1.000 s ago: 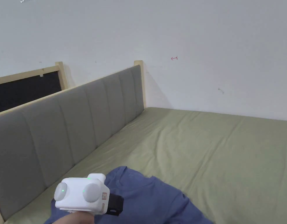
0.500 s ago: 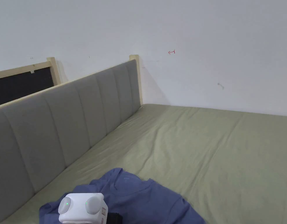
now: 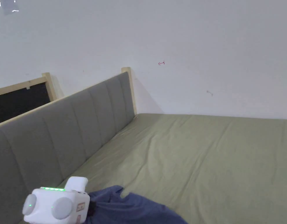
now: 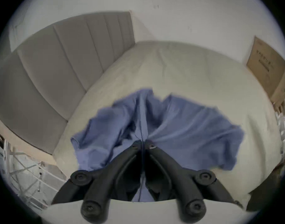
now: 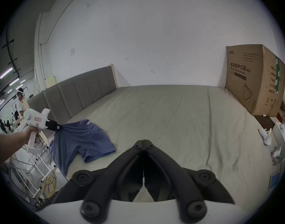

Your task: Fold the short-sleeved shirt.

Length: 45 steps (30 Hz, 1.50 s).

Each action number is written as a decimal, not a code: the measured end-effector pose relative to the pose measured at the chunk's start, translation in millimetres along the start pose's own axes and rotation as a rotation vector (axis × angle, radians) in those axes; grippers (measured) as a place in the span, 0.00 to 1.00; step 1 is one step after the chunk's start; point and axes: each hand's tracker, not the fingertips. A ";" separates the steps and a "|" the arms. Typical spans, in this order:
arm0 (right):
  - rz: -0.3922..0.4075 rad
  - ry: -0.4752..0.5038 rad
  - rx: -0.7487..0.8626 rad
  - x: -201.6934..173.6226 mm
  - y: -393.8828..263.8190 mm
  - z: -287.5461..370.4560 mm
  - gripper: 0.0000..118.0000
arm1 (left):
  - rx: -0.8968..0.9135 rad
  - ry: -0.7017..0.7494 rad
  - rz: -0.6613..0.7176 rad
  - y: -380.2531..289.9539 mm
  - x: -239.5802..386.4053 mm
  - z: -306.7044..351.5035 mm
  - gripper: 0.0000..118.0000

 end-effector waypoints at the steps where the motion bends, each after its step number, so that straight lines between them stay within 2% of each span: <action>1: -0.005 -0.007 0.009 3.6 1.0 4.9 0.00 | 0.057 -0.003 -0.006 14.6 1.5 20.3 0.02; 2: -0.006 -0.015 0.017 6.6 1.9 8.9 0.00 | 0.095 -0.016 -0.011 27.7 5.7 37.0 0.02; 3: -0.009 -0.024 0.026 10.1 2.9 13.5 0.00 | 0.093 -0.091 -0.002 39.8 17.7 54.6 0.02; 6: -0.037 -0.048 0.058 19.8 6.8 29.3 0.00 | 0.234 -0.161 -0.158 81.8 60.5 112.0 0.02; 10: -0.104 -0.082 0.111 37.6 10.2 54.0 0.00 | 0.374 -0.323 -0.255 129.2 136.6 178.3 0.02; 13: -0.135 -0.115 0.142 50.0 13.7 74.1 0.00 | 0.421 -0.450 -0.318 151.9 197.5 204.0 0.02; 18: -0.154 -0.182 0.191 75.7 13.2 104.6 0.00 | 0.411 -0.677 -0.320 163.4 302.2 207.7 0.02; 20: -0.159 -0.204 0.200 86.2 11.7 114.1 0.00 | 0.338 -0.724 -0.370 160.0 343.7 192.0 0.02; 23: -0.167 -0.249 0.199 103.7 5.0 123.6 0.00 | 0.125 -0.771 -0.413 140.2 410.2 142.1 0.02; 27: -0.211 -0.296 0.160 125.2 -13.3 124.1 0.00 | -0.289 -0.806 -0.438 84.7 480.2 47.5 0.02; 31: -0.261 -0.311 0.096 139.7 -29.8 116.2 0.00 | -0.370 -0.755 -0.411 24.5 514.6 -4.1 0.02; 35: -0.257 -0.325 0.065 141.0 -35.1 110.9 0.00 | -0.412 -0.814 -0.387 -1.1 512.0 -13.7 0.07; 36: -0.261 -0.321 0.062 140.3 -34.8 111.1 0.00 | -0.411 -0.839 -0.370 -0.8 504.0 -8.0 0.21; 37: -0.266 -0.316 0.061 139.3 -34.2 111.0 0.00 | -0.412 -0.854 -0.363 0.8 497.3 -4.8 0.52; 38: -0.270 -0.313 0.062 137.3 -33.1 111.1 0.00 | -0.403 -0.856 -0.364 2.8 490.5 -1.2 0.93; 39: -0.273 -0.310 0.062 134.6 -29.7 111.6 0.00 | -0.364 -0.878 -0.350 9.6 477.2 8.6 1.00; 41: -0.269 -0.306 0.064 129.7 -20.9 112.3 0.00 | -0.246 -0.892 -0.297 26.2 448.3 26.4 0.92; 45: -0.196 -0.294 0.147 118.0 3.5 111.7 0.00 | 0.001 -0.847 -0.166 48.7 384.0 68.8 0.97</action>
